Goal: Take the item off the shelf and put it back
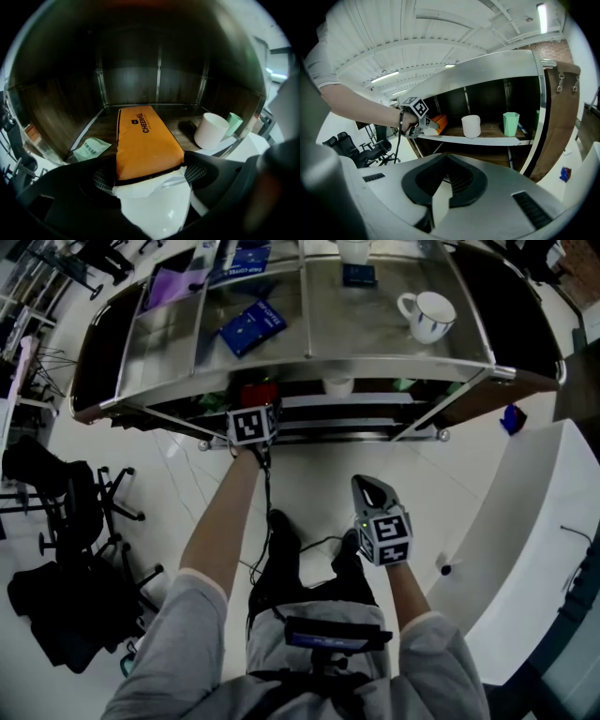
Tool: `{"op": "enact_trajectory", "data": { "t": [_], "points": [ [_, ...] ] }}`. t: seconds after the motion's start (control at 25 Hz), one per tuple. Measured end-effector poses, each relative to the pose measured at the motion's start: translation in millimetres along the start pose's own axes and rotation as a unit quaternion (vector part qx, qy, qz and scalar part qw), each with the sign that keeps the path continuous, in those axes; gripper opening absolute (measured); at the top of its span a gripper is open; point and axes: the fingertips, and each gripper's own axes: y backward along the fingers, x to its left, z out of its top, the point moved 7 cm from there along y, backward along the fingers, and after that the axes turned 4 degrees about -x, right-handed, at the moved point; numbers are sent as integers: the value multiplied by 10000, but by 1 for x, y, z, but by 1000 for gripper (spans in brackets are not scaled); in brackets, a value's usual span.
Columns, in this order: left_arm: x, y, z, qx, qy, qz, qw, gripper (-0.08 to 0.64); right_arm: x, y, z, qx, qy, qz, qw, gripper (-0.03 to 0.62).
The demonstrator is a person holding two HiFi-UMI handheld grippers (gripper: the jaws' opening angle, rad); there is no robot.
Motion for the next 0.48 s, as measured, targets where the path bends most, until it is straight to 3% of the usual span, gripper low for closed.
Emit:
{"op": "enact_trajectory", "data": {
  "t": [0.08, 0.16, 0.48],
  "points": [
    [8, 14, -7, 83, -154, 260, 9995, 402, 2, 1, 1, 44, 103, 7, 9999, 9],
    [9, 28, -11, 67, -249, 289, 9992, 402, 7, 1, 6, -22, 173, 95, 9998, 9],
    [-14, 81, -25, -332, -250, -375, 9984, 402, 19, 10, 21, -137, 286, 152, 9994, 9]
  ]
}}
